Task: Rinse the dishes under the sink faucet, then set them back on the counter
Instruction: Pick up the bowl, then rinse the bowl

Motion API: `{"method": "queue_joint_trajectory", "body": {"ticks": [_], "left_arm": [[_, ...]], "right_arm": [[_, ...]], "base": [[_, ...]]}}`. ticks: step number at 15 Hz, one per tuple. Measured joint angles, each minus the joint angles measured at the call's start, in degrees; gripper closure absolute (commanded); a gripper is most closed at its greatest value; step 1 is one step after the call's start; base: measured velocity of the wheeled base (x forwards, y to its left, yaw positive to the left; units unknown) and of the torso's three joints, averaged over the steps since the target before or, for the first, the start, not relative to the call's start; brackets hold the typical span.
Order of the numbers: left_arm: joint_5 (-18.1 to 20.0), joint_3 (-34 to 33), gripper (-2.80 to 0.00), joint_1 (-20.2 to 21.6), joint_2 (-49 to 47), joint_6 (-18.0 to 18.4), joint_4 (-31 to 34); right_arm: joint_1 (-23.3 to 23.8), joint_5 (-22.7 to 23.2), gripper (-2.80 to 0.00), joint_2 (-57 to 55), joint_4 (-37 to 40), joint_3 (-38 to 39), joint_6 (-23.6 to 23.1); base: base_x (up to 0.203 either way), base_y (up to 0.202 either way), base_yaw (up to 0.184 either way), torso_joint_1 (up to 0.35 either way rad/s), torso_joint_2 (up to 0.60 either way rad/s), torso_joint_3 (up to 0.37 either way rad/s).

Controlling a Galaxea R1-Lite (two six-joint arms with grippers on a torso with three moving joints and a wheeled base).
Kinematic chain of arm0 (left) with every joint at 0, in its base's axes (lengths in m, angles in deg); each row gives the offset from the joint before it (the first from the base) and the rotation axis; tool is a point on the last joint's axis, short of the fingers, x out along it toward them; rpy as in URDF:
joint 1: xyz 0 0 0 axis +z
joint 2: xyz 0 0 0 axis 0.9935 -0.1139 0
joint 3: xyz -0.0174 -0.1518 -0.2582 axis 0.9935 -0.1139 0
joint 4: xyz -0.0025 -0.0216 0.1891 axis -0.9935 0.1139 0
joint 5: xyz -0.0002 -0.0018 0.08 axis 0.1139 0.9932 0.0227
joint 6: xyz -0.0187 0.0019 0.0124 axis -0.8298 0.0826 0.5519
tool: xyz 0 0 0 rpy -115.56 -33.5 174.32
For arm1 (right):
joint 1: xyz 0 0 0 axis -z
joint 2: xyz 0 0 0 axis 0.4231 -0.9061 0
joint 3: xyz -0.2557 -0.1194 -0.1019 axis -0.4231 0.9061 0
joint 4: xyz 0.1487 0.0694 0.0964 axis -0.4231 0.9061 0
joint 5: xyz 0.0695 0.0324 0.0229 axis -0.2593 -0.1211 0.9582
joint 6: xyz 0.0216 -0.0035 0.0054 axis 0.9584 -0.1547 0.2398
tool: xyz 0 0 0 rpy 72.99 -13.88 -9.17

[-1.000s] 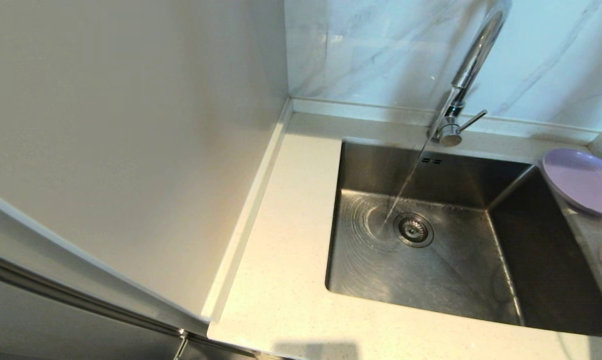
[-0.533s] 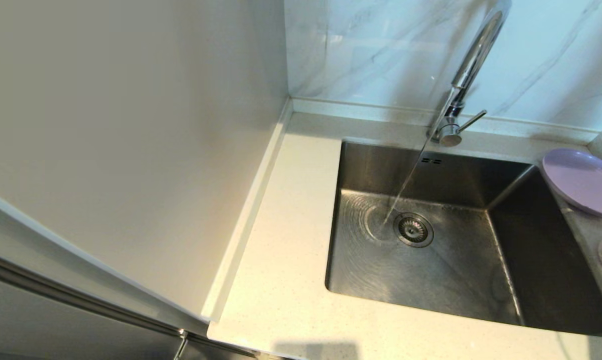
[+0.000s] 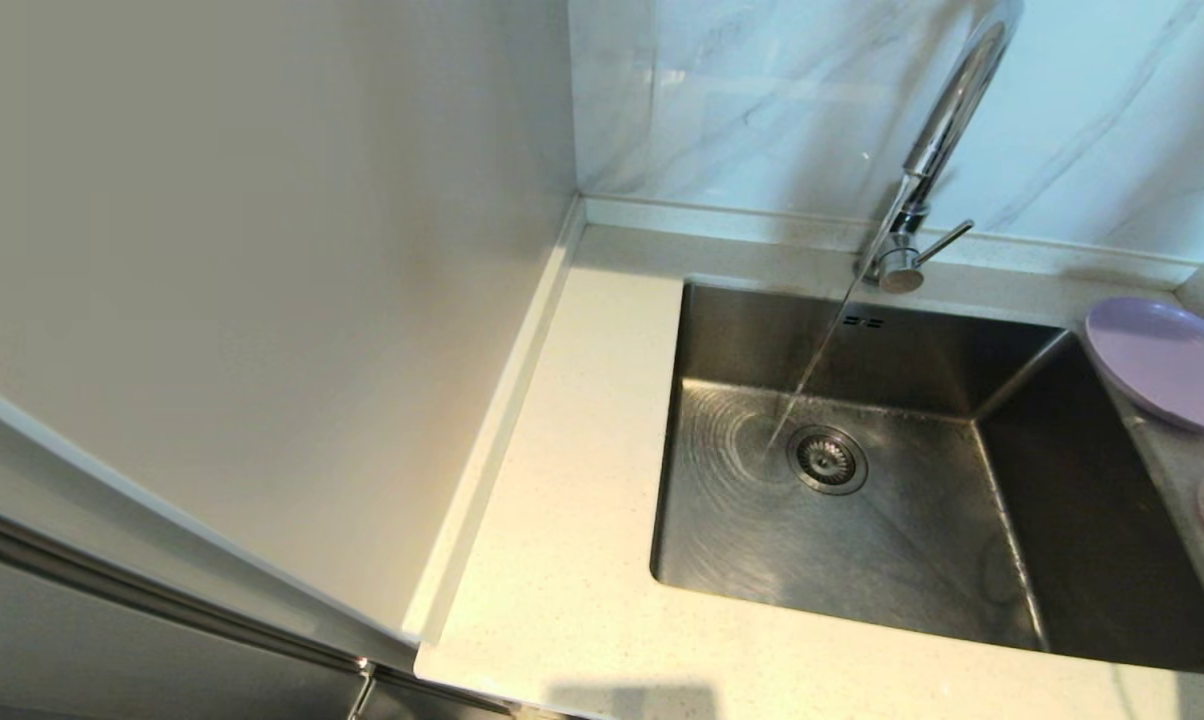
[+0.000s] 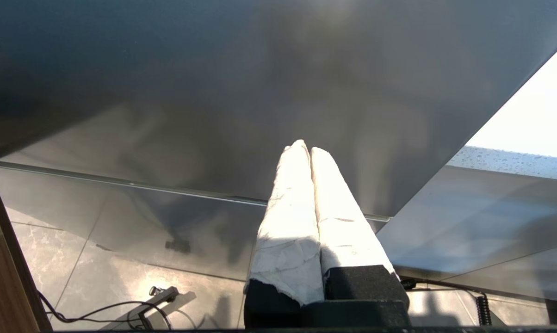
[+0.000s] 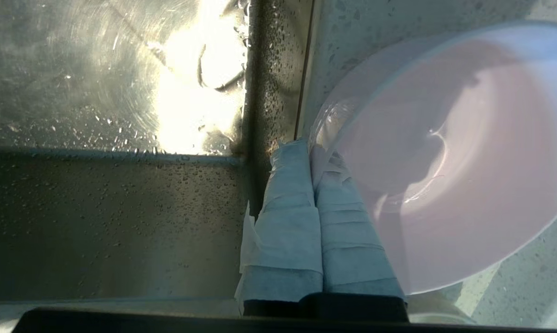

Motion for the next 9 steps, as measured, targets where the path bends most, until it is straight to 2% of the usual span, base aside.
{"method": "queue_joint_trajectory", "body": {"ticks": [9], "left_arm": [[0.03, 0.00, 0.00, 0.00, 0.00, -0.02, 0.02]], "right_arm": [[-0.37, 0.82, 0.00, 9.10, -4.32, 2.53, 0.40]], "base": [[0.000, 0.000, 0.000, 0.000, 0.00, 0.000]]}}
